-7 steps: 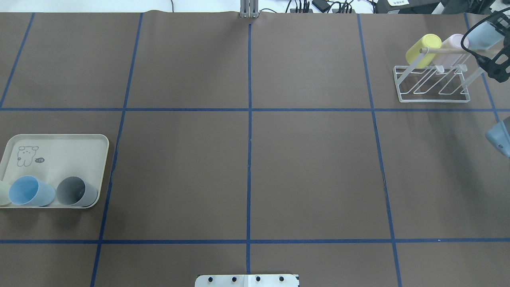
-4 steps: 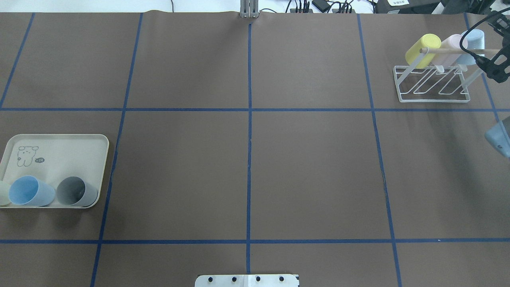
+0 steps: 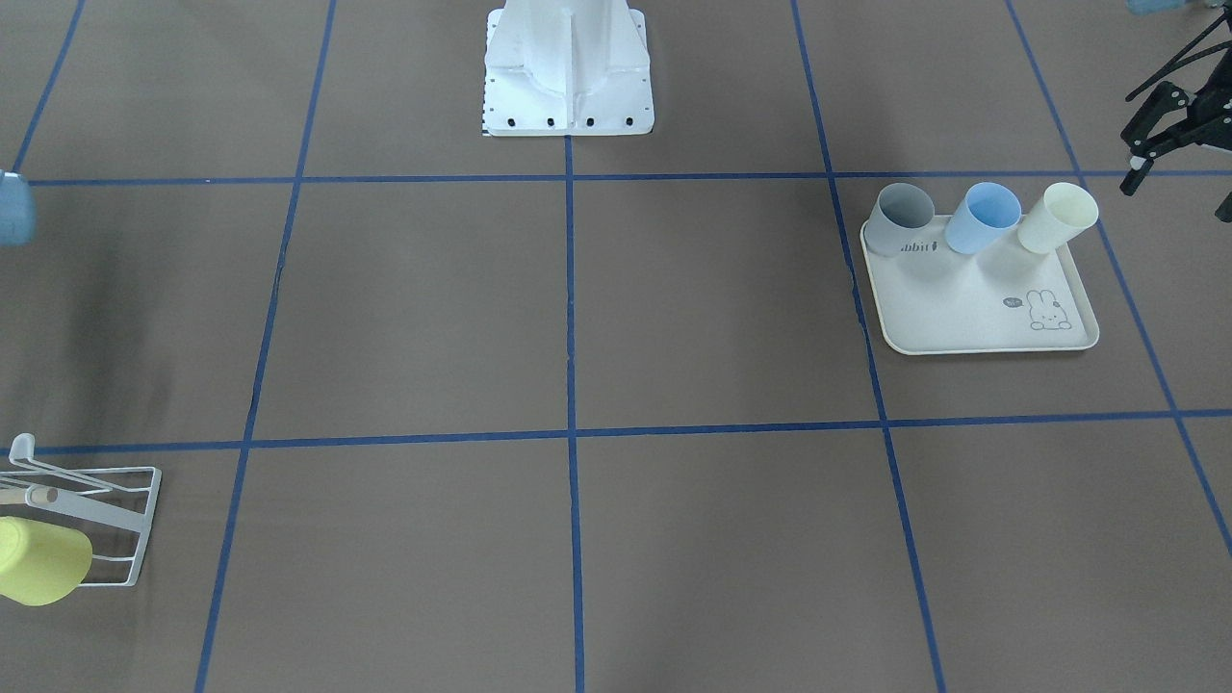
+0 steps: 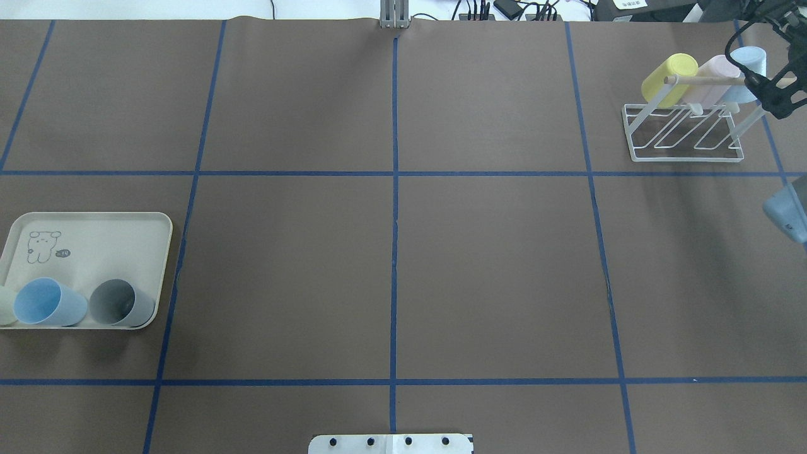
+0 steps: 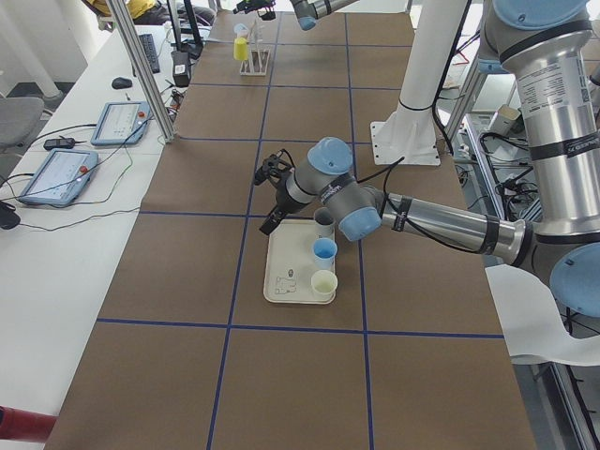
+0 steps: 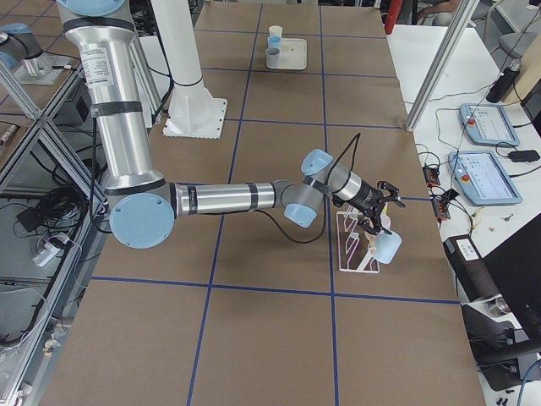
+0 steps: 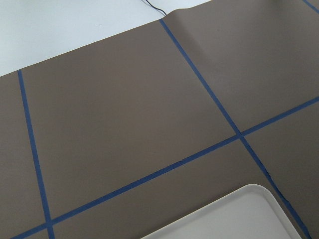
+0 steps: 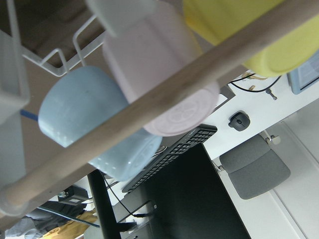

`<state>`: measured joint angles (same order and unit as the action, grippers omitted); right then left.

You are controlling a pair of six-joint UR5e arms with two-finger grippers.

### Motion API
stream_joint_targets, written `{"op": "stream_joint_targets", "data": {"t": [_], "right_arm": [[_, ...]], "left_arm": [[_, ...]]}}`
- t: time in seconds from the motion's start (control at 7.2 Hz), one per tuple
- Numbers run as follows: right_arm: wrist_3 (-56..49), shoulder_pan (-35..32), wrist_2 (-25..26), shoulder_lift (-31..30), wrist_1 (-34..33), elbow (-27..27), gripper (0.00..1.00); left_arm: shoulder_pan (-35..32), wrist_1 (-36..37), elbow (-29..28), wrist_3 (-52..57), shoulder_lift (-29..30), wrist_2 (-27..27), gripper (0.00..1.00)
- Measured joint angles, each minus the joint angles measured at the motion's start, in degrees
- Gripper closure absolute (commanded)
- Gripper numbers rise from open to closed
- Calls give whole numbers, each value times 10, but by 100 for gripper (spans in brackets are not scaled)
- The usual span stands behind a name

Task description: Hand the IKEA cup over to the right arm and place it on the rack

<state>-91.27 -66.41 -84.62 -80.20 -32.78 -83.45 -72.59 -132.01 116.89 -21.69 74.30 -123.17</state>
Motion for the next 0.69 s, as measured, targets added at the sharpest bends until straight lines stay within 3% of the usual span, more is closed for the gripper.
{"op": "stream_joint_targets", "data": {"t": [0.28, 0.69], "right_arm": [[168, -1, -66, -17, -1, -47, 1], [511, -2, -172, -69, 1, -143, 1]], "left_arm": [[0, 0, 0, 0, -1, 0, 0], [0, -1, -14, 1, 1, 4, 0]]}}
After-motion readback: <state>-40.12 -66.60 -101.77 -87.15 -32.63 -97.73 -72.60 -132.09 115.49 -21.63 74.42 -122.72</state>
